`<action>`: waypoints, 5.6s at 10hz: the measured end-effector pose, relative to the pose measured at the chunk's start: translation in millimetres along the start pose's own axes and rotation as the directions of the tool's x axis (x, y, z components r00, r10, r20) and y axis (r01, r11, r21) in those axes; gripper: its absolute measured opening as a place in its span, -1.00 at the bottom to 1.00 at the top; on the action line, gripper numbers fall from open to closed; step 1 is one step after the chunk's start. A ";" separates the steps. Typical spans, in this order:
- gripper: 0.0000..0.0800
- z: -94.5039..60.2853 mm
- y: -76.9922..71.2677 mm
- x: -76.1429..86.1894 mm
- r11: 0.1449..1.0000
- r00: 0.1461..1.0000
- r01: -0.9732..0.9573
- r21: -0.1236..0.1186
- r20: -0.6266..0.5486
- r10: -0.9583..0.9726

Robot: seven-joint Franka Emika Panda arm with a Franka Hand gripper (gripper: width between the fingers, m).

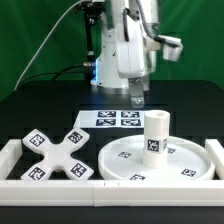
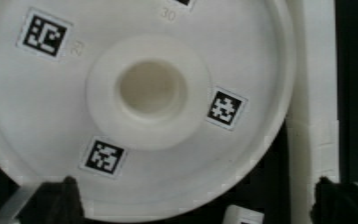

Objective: Assemble round table

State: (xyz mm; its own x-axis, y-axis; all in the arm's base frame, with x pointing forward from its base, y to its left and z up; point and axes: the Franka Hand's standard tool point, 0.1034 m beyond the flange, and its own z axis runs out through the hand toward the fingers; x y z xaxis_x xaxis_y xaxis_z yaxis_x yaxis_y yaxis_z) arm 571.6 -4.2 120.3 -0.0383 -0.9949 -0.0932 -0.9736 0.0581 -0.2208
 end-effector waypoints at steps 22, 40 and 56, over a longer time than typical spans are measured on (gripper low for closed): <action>0.62 25.8 -28.0 96.6 -0.199 -0.171 0.977 -0.079 0.273 -0.947; 0.62 56.5 -22.3 127.1 -0.197 -0.082 0.977 -0.077 0.720 -0.689; 0.62 84.1 -9.0 129.6 -0.195 -0.077 0.976 -0.092 0.698 -0.712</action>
Offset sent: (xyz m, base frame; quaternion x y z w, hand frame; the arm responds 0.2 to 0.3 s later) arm 0.0000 0.0000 0.0000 0.0000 0.0000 -0.1938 0.9810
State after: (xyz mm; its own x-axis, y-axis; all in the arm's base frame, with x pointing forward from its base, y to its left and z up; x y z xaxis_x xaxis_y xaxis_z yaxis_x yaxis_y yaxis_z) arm 594.3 -126.7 28.6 0.8534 0.0923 -0.5129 0.1320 -0.9904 0.0413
